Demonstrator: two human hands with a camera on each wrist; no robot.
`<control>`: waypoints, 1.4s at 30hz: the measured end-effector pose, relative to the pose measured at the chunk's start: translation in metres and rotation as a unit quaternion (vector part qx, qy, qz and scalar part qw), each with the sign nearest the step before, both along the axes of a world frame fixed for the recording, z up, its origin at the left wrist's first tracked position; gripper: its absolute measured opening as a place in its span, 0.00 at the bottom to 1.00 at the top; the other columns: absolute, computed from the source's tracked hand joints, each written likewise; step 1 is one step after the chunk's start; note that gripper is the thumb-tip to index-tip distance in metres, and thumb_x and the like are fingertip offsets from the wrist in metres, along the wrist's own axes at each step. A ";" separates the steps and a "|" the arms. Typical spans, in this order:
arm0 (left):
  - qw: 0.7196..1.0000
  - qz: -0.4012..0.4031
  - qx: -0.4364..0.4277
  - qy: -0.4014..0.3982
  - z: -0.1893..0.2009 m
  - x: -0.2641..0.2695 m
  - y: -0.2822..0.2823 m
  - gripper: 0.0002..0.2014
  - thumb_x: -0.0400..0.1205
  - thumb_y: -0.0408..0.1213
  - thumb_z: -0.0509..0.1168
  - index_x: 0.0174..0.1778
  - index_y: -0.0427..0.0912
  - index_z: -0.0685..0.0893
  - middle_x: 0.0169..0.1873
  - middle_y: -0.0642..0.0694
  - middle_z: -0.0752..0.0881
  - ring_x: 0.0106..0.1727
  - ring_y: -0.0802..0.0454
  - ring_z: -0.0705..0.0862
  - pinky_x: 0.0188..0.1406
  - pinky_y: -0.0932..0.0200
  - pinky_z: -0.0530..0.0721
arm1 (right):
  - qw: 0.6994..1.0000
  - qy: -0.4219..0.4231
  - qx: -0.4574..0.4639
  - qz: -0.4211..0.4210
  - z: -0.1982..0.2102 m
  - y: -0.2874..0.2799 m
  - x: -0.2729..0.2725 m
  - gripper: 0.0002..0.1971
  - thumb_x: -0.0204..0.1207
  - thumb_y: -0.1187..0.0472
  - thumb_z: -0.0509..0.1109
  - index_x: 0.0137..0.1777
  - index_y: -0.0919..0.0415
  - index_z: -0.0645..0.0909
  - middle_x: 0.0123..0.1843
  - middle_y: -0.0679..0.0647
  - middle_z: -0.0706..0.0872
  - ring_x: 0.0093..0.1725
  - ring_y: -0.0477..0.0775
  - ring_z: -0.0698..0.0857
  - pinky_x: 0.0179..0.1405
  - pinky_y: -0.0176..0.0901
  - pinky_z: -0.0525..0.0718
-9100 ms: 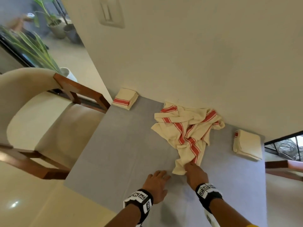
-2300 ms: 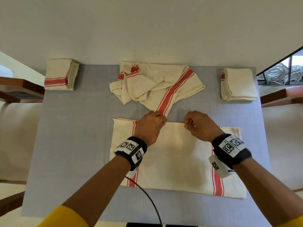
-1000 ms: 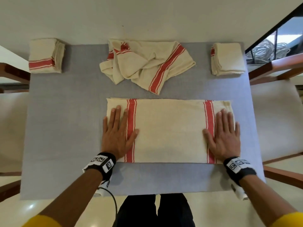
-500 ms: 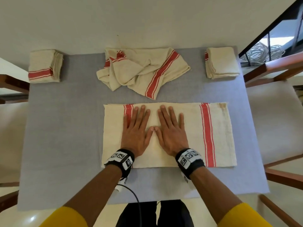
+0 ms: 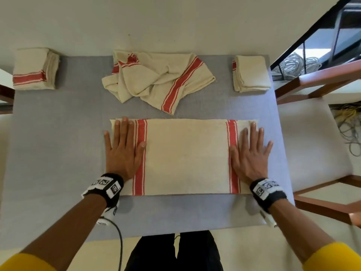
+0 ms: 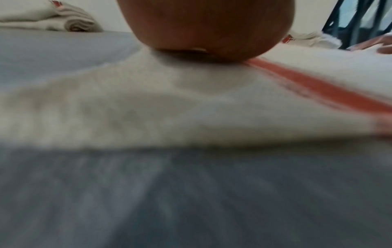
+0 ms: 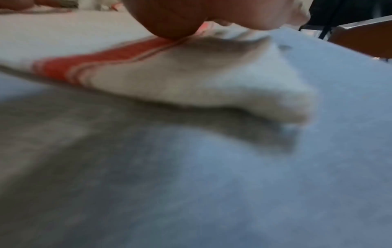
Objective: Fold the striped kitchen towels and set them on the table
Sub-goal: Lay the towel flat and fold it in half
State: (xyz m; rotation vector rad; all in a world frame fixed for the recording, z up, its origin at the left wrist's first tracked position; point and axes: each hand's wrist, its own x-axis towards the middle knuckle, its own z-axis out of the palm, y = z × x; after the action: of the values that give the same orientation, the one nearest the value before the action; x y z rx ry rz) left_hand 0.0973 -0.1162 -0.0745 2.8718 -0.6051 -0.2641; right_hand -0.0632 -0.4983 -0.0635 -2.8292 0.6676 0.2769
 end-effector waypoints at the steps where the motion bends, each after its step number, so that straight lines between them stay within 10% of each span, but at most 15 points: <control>1: 1.000 0.011 -0.008 -0.003 0.002 -0.014 -0.007 0.37 0.91 0.58 0.41 0.92 0.39 0.47 0.92 0.41 0.46 0.93 0.41 0.43 0.88 0.27 0.43 | 1.000 -0.015 0.001 0.006 0.000 0.014 -0.003 0.40 0.89 0.41 0.51 0.93 0.58 0.39 0.94 0.56 0.34 0.92 0.63 0.36 0.85 0.83 0.42; 7: 0.996 0.079 -0.027 -0.007 -0.006 -0.106 -0.035 0.37 0.91 0.56 0.45 0.92 0.38 0.49 0.92 0.42 0.47 0.93 0.42 0.45 0.88 0.27 0.46 | 0.997 0.000 0.006 0.071 -0.011 0.094 -0.026 0.38 0.89 0.40 0.48 0.93 0.58 0.44 0.94 0.54 0.38 0.93 0.62 0.40 0.87 0.78 0.46; 20: 0.964 0.264 -0.010 0.032 0.005 -0.085 0.011 0.40 0.88 0.65 0.40 0.92 0.43 0.48 0.92 0.39 0.47 0.92 0.37 0.43 0.84 0.22 0.40 | 0.991 -0.019 0.064 0.118 0.009 -0.067 -0.060 0.38 0.88 0.40 0.56 0.92 0.57 0.52 0.94 0.57 0.51 0.93 0.59 0.50 0.91 0.60 0.50; 25: 0.985 0.150 -0.080 0.031 0.028 -0.162 -0.122 0.27 0.86 0.59 0.56 0.76 0.48 0.80 0.71 0.37 0.82 0.73 0.33 0.79 0.77 0.29 0.67 | 0.975 -0.122 0.186 -0.025 0.034 -0.094 -0.034 0.21 0.86 0.51 0.69 0.74 0.62 0.81 0.63 0.56 0.86 0.62 0.56 0.85 0.67 0.52 0.83; 28: 0.981 0.084 -0.142 0.101 0.037 -0.220 -0.233 0.25 0.78 0.63 0.64 0.66 0.55 0.87 0.61 0.47 0.85 0.62 0.39 0.83 0.64 0.42 0.74 | 0.929 -0.096 0.301 -0.195 0.050 -0.101 -0.011 0.14 0.85 0.53 0.71 0.63 0.60 0.87 0.52 0.52 0.92 0.49 0.50 0.90 0.59 0.46 0.88; 32: 0.983 -0.026 -0.100 0.154 0.041 -0.256 -0.317 0.28 0.75 0.58 0.66 0.72 0.55 0.78 0.69 0.47 0.75 0.67 0.41 0.75 0.62 0.42 0.76 | 0.757 -0.039 0.528 -0.384 0.057 -0.102 0.008 0.07 0.86 0.60 0.71 0.46 0.60 0.83 0.36 0.53 0.86 0.30 0.49 0.85 0.32 0.39 0.85; 36: 0.987 0.015 -0.129 0.099 0.032 -0.261 -0.328 0.15 0.80 0.41 0.68 0.63 0.50 0.80 0.62 0.48 0.75 0.60 0.43 0.77 0.55 0.46 0.79 | 0.769 0.017 0.534 -0.352 0.060 -0.100 0.011 0.11 0.84 0.58 0.74 0.59 0.65 0.85 0.51 0.60 0.94 0.48 0.58 0.94 0.49 0.49 0.93; 42: 0.958 0.109 -0.218 0.155 0.042 -0.252 -0.326 0.29 0.74 0.24 0.72 0.68 0.50 0.73 0.59 0.47 0.76 0.58 0.47 0.76 0.56 0.51 0.84 | 0.801 0.076 0.515 -0.296 0.061 -0.104 0.025 0.23 0.77 0.51 0.82 0.62 0.67 0.85 0.54 0.65 0.94 0.52 0.64 0.95 0.51 0.53 0.94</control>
State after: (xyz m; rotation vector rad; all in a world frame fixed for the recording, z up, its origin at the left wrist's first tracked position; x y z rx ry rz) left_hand -0.1546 -0.4421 -0.0328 2.3778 -0.2451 -0.4681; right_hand -0.0385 -0.6023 -0.0024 -1.4877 0.9912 0.5408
